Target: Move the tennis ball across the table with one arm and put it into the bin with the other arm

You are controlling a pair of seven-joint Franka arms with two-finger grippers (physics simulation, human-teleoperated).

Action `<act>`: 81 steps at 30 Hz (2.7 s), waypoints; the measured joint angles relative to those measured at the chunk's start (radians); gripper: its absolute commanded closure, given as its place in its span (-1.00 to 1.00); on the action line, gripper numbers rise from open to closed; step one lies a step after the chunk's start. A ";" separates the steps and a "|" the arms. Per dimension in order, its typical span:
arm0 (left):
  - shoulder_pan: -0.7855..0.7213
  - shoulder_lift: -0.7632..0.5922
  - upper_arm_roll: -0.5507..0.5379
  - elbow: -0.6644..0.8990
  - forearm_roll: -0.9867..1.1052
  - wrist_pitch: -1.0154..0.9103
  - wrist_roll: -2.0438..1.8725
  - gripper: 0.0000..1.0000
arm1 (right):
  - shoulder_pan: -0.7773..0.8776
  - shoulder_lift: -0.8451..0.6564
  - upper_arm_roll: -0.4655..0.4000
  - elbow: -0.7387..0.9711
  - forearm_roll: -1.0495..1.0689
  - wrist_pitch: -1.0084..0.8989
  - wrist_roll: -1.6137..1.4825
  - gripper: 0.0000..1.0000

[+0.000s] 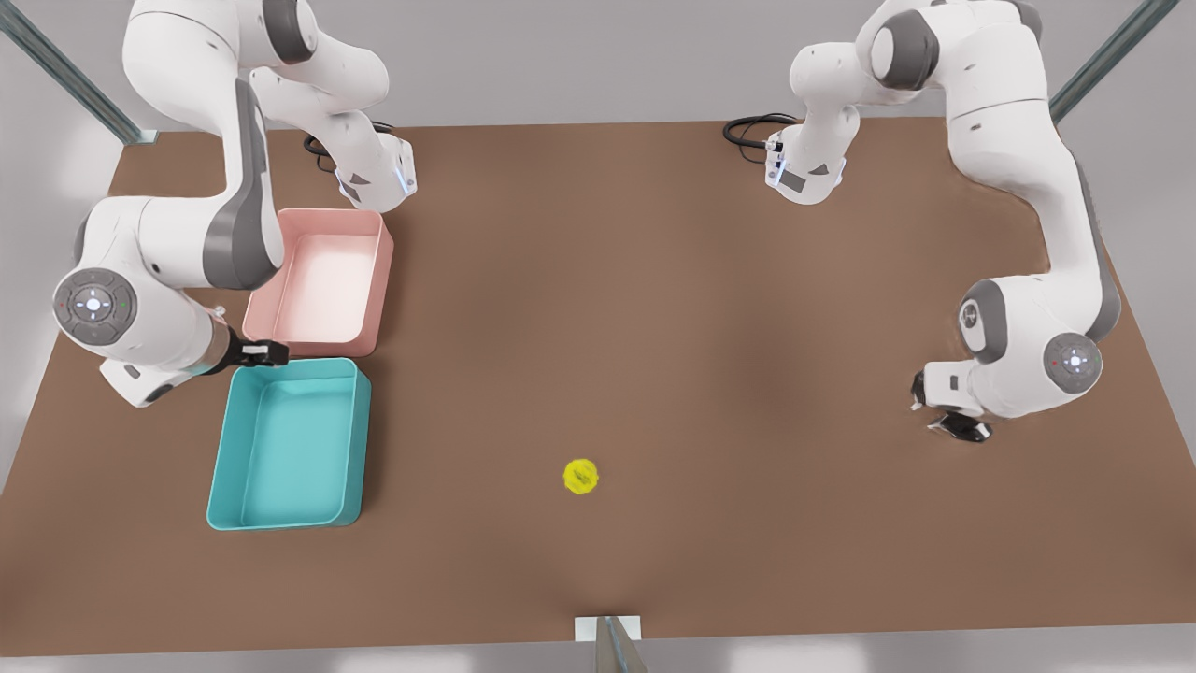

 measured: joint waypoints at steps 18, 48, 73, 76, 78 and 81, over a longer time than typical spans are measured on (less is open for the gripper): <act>0.025 -0.068 0.009 0.149 0.040 -0.621 -0.586 -1.00 | 0.079 0.489 0.002 0.200 0.138 0.462 -0.205 -1.00; 0.022 -0.056 0.007 0.145 0.036 -0.665 -0.866 -1.00 | 0.001 0.555 0.023 0.017 0.272 0.860 -1.519 -1.00; 0.021 -0.051 0.007 0.145 0.034 -0.672 -0.915 -1.00 | -0.005 0.603 0.016 -0.028 0.322 0.917 -1.783 -1.00; 0.020 -0.051 0.007 0.145 0.034 -0.671 -0.918 -1.00 | -0.006 0.624 0.016 -0.027 0.322 0.939 -1.797 -1.00; 0.020 -0.049 0.007 0.145 0.034 -0.671 -0.919 -1.00 | -0.006 0.633 0.016 -0.027 0.322 0.952 -1.805 -1.00; 0.021 -0.045 0.007 0.145 0.034 -0.670 -0.921 -1.00 | -0.006 0.638 0.016 -0.027 0.323 0.966 -1.814 -0.87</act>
